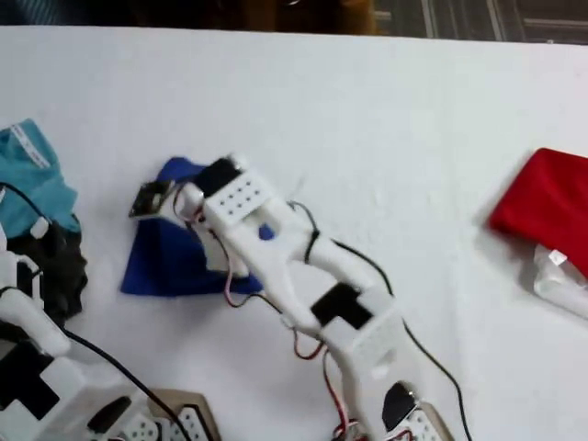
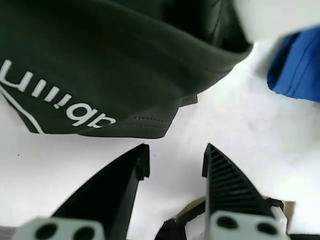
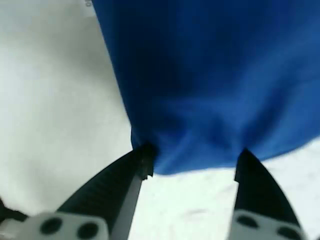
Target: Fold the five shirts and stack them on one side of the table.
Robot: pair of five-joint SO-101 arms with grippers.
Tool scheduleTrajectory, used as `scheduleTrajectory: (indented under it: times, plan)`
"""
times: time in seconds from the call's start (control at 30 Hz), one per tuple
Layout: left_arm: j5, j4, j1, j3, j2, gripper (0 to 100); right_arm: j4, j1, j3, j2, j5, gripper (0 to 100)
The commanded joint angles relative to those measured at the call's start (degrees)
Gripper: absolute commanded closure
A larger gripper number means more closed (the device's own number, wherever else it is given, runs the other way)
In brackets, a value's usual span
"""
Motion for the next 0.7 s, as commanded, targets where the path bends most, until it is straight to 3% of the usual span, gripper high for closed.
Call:
scheduleTrajectory:
  times: [0.0, 0.1, 0.2, 0.27, 0.33, 0.67]
  plan:
    - [-0.4, -0.2, -0.2, 0.1, -0.2, 80, -4.0, 0.2, -0.3, 2.2, 0.4, 72.1]
    - [-0.4, -0.2, -0.2, 0.0, -0.2, 80, -5.9, 1.0, -0.4, 3.6, 0.4, 80.0]
    - [-0.4, -0.2, -0.2, 0.0, -0.2, 80, -6.6, 2.2, -0.4, 3.6, 0.4, 99.8]
    - [-0.4, -0.2, -0.1, 0.0, -0.2, 80, -6.5, 3.6, -1.1, 3.5, 0.4, 94.4]
    - [-0.4, -0.2, -0.1, 0.0, -0.2, 80, -5.7, 5.5, -3.3, 3.6, 0.4, 98.1]
    - [-0.2, -0.3, 0.4, 0.0, -0.2, 80, 2.5, 20.6, -17.8, 3.6, -0.1, 98.0]
